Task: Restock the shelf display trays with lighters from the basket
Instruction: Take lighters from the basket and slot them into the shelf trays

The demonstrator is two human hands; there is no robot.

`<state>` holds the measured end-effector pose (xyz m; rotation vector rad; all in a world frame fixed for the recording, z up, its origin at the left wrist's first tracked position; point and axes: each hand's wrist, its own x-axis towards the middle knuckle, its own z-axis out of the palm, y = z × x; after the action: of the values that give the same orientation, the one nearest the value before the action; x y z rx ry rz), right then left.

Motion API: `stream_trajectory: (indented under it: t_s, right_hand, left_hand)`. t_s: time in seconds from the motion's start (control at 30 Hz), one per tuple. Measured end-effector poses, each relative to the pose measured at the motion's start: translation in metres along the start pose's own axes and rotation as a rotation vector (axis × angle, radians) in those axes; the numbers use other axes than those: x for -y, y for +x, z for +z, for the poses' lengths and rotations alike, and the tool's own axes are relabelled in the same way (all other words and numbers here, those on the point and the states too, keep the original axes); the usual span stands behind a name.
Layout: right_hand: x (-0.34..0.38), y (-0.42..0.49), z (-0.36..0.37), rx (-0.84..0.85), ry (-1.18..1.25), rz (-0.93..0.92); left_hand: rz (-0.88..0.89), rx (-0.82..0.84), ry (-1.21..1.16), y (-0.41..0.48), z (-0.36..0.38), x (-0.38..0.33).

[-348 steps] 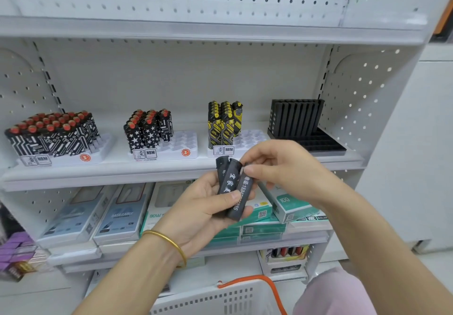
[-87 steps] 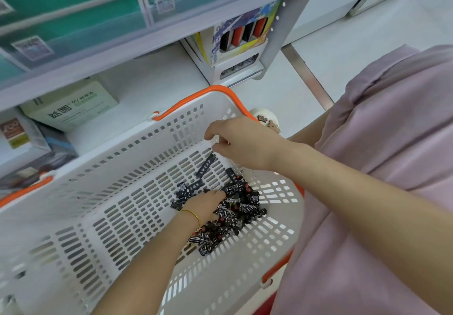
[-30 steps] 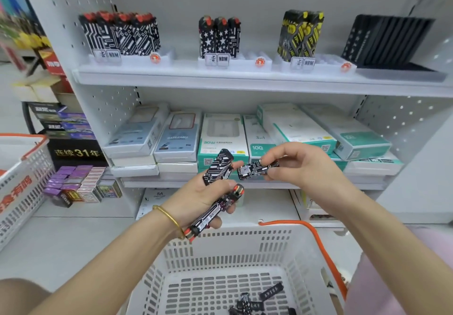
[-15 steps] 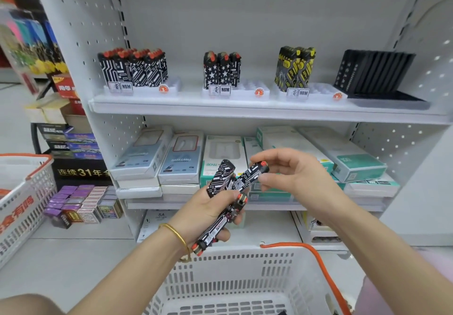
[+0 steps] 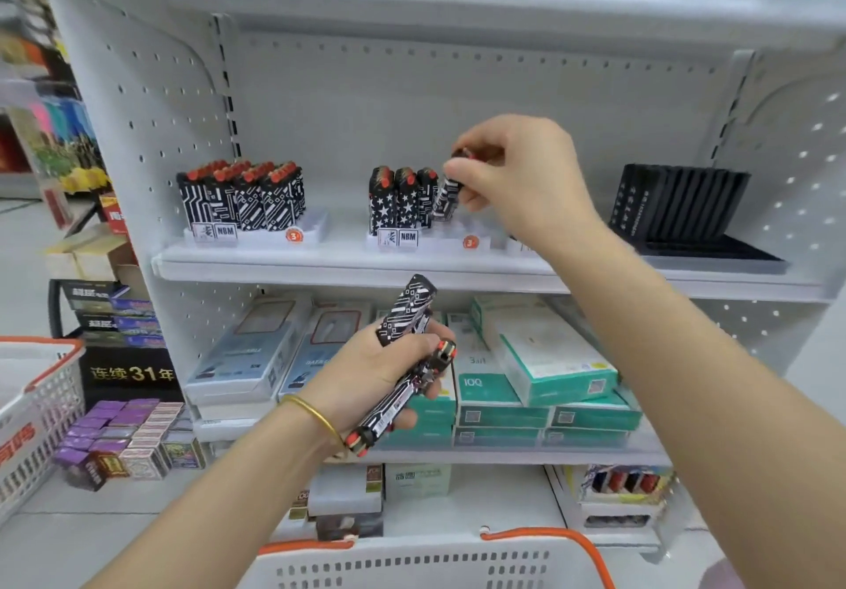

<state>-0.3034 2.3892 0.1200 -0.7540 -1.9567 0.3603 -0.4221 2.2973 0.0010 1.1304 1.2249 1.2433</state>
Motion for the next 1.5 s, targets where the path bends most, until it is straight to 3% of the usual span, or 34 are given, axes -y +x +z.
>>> stream_trajectory:
  t_s: [0.1,0.43,0.77,0.97,1.1,1.2,1.33,1.5]
  right_hand:
    - [-0.009,0.025,0.015,0.001,-0.149,-0.037]
    - [-0.020,0.037,0.033,0.097,-0.137,0.015]
    - [-0.019,0.041,0.032,0.175,-0.347,-0.048]
    - [-0.019,0.027,0.038,0.112,-0.496,-0.056]
    - [-0.001,-0.005,0.025,0.009,-0.321,-0.094]
    - [0.012,-0.039,0.020,0.195,-0.128,-0.062]
    - [0.009,-0.057,0.016,0.543,-0.164,0.036]
    - [0.002,-0.060,0.011,0.514,0.065,0.203]
  left_hand:
    - [0.007,-0.029,0.027,0.004,-0.003,0.003]
    - [-0.010,-0.135,0.022,0.004,-0.007,0.016]
    - [-0.011,-0.131,-0.031,0.004,-0.005,0.011]
    - [0.008,-0.135,-0.041,0.003,-0.002,0.007]
    - [0.025,-0.166,-0.009,0.001,0.000,0.006]
    - [0.061,-0.177,0.022,-0.002,0.003,0.004]
    - [0.122,-0.186,0.042,-0.003,0.007,0.001]
    - [0.133,-0.197,0.070,-0.002,0.009,0.003]
